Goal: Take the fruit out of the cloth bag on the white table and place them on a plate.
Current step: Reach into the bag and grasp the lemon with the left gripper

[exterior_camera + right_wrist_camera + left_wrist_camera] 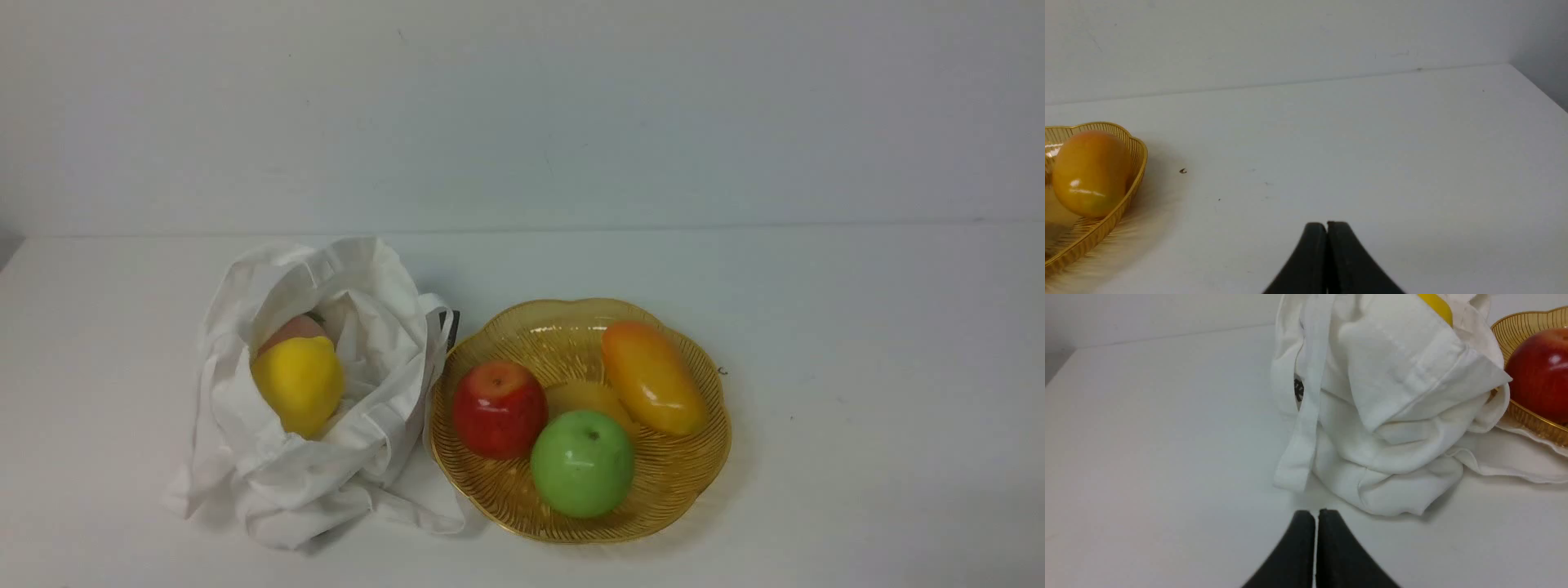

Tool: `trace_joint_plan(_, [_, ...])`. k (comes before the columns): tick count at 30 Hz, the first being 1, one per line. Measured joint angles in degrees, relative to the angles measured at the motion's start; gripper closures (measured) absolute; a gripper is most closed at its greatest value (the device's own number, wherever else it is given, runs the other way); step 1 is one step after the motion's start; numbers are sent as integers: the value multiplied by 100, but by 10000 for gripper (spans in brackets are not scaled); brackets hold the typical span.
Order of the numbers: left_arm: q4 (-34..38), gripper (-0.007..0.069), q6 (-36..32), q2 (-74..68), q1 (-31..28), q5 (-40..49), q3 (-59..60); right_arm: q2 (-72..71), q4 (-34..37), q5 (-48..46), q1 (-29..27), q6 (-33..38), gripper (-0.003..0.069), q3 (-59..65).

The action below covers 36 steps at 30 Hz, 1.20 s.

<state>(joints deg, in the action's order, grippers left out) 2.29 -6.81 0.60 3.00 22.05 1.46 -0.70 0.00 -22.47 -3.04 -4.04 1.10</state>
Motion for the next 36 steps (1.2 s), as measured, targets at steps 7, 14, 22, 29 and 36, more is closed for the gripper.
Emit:
trace_joint_plan(7, [0, 632, 0, 0, 0, 0, 0, 0, 0, 0, 0, 0, 671, 0])
trace_joint_plan(14, [0, 632, 0, 0, 0, 0, 0, 0, 0, 0, 0, 0, 671, 0])
trace_joint_plan(22, [0, 632, 0, 0, 0, 0, 0, 0, 0, 0, 0, 0, 671, 0])
trace_joint_plan(29, [42, 632, 147, 0, 0, -254, 10, 0, 0, 0, 0, 0, 671, 0])
trace_joint_plan(36, [1980, 632, 1163, 0, 0, -1292, 17, 0, 0, 0, 0, 0, 671, 0])
